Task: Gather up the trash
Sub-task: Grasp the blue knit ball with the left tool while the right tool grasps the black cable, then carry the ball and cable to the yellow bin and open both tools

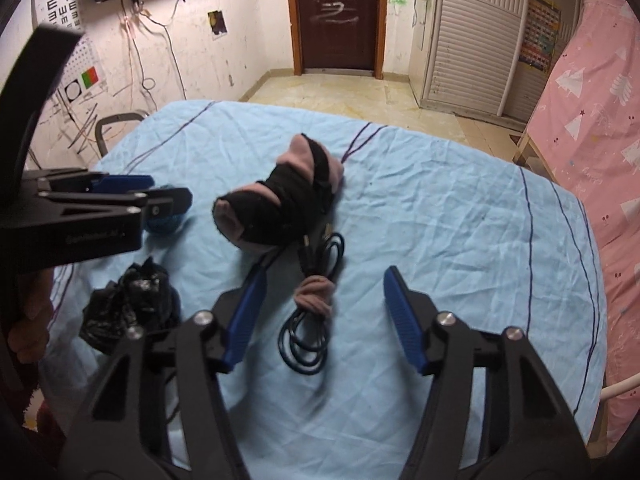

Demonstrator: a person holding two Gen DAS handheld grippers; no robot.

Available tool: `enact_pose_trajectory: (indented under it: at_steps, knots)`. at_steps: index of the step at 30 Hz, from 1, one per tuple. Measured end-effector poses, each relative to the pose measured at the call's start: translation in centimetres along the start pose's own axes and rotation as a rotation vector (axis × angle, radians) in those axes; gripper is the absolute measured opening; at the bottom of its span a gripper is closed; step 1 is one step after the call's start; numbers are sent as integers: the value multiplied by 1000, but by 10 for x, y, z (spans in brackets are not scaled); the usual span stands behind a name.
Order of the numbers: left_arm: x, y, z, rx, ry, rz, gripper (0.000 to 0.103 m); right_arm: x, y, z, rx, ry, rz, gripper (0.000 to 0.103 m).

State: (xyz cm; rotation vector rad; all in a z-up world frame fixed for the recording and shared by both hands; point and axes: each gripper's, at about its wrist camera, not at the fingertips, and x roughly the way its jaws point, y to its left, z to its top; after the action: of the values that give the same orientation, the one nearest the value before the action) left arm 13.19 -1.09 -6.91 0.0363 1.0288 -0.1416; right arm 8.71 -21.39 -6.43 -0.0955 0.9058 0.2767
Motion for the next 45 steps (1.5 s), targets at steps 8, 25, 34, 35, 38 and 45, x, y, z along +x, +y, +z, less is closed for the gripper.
enact_pose_trajectory:
  at_steps: [8, 25, 34, 35, 38, 45]
  knots:
    - [4, -12, -3, 44, -24, 32, 23, 6, 3, 4, -36, 11, -11, 25]
    - [-44, -28, 6, 50, -143, 70, 20, -29, -34, 0, 79, -95, -19, 15]
    - [-86, -79, 16, 116, -226, 51, 20, -70, -79, -13, 178, -192, -47, 15]
    - [-89, -87, 17, 126, -233, 47, 20, -74, -84, -15, 188, -200, -51, 15]
    - [-98, -109, 18, 157, -251, 31, 20, -88, -99, -21, 218, -229, -66, 15]
    - [-106, -164, 17, 240, -270, 7, 20, -118, -138, -44, 293, -289, -107, 15]
